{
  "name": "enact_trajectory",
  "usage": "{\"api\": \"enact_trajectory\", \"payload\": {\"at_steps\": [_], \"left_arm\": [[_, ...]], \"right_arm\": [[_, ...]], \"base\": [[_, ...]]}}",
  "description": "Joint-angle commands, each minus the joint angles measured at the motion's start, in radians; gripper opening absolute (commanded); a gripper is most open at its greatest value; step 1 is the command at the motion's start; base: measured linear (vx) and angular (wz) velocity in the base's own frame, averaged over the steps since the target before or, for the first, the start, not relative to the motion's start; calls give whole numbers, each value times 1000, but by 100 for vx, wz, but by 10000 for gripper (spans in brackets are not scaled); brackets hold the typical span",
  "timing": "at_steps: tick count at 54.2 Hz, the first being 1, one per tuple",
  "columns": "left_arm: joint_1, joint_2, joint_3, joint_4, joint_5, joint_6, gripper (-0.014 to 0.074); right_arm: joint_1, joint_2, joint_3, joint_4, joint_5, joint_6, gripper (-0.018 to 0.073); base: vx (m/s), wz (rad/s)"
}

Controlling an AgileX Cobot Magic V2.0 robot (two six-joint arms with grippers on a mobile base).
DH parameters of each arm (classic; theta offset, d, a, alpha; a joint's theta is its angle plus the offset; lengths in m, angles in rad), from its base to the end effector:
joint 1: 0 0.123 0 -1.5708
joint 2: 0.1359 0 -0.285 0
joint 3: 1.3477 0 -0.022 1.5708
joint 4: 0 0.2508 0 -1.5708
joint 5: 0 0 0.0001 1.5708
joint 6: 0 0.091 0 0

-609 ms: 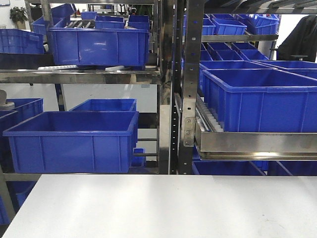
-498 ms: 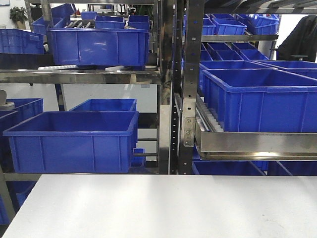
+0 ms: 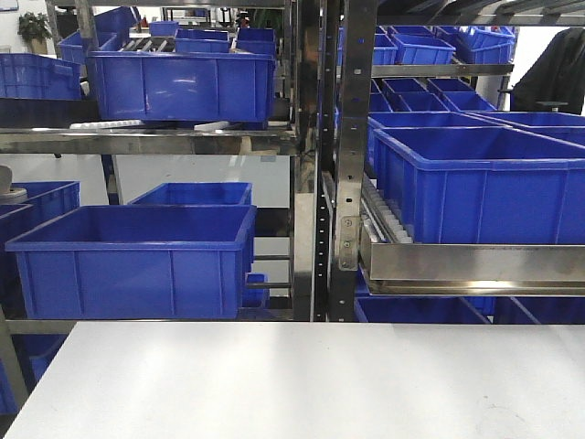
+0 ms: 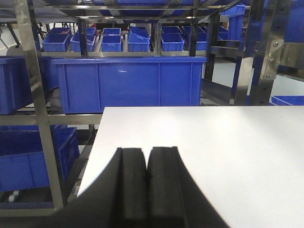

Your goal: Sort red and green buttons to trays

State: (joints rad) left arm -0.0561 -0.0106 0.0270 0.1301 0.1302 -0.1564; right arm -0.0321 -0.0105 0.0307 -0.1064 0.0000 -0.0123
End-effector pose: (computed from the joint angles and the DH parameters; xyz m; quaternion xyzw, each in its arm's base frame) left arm 0.0567 -0.0016 0.1929 0.0047 0.7274 -0.0225 0.6858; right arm 0.0568 -0.0018 0.2034 -0.0296 0.6824 -0.0550 0.7283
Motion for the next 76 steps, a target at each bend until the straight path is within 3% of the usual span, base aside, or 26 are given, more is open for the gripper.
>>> {"api": "enact_trajectory", "payload": {"at_steps": [1,15,21,32,38,44,52,58,76], "left_arm": [[2,-15,-31,-7,-164,-15,-6],[2,-15,-31,-7,-309,-17,-6],[2,-15,-31,-7,-354,-23,-6],[2,-15,-31,-7,-507,-105,-6],[2,-15,-32,-6,-523,-114,-6],[2,-14,-85,8,-495,-105,-6],[2,31,-251,140,-328,-38,-6],[2,113,-359,210,-245,-33,-6],[2,426,-387,201,-209,-36,4]], "right_arm": [[3,-12,14,-7,-81,-2,-9],[3,-12,14,-6,-128,-2,-9],[3,-12,14,-5,-218,-2,-9],[3,-12,14,0,-444,-2,-9],[3,-12,5,89,-505,12,-9],[3,-12,-65,151,-389,-5,-7],[3,14,-229,117,-115,-103,-6],[3,72,-344,101,-44,-129,-6],[3,312,-394,114,67,-57,1]], "base": [[0,0],[0,0],[0,0],[0,0],[0,0],[0,0],[0,0],[0,0],[0,0]]}}
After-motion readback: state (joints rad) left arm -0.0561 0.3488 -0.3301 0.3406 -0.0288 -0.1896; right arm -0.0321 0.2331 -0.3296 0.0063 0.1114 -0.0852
